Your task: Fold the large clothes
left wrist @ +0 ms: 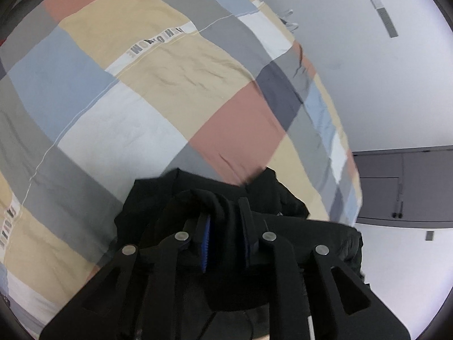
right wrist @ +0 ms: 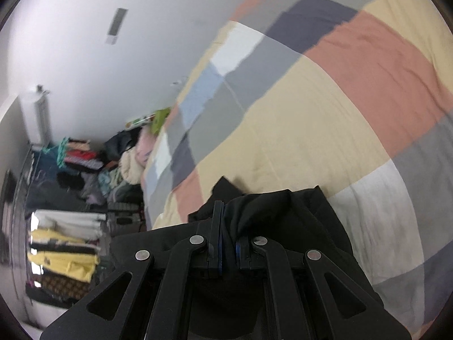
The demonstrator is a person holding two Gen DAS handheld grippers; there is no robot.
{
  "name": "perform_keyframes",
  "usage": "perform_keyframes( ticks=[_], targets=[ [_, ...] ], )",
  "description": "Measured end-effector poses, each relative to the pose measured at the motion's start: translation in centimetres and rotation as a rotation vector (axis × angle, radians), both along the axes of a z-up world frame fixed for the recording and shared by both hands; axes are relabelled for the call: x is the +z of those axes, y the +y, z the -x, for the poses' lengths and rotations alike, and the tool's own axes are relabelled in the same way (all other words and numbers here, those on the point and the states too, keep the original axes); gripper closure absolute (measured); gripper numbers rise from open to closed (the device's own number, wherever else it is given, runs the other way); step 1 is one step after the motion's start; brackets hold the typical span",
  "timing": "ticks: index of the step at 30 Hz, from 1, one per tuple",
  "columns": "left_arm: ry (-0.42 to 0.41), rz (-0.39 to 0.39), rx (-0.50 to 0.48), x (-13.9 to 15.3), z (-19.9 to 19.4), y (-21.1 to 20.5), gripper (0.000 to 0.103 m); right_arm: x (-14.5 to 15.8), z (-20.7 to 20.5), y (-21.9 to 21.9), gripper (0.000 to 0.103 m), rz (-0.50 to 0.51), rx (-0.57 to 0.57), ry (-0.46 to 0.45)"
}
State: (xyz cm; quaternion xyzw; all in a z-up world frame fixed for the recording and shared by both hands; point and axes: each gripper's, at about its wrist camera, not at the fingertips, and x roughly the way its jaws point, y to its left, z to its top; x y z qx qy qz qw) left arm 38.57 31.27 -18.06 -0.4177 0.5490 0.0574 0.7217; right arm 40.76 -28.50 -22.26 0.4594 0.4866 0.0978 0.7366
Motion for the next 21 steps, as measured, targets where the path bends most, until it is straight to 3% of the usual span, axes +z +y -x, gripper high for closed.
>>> perform_keyframes(
  ticks=[7, 14, 21],
  targets=[
    [0.07, -0.044, -0.015, -4.2, -3.8, -0.8, 0.082, -4.6, -3.0, -0.3, 0.099, 0.004, -0.025, 0.101],
    [0.142, -0.017, 0.005, -8.1, -6.5, -0.8, 0.081, -7.6, -4.6, -0.3, 0.099, 0.002, -0.025, 0.165],
    [0.165, -0.035, -0.018, -8.4, -6.9, -1.2, 0.078, -9.0, -4.8, -0.7, 0.096, -0.034, -0.016, 0.202]
  ],
)
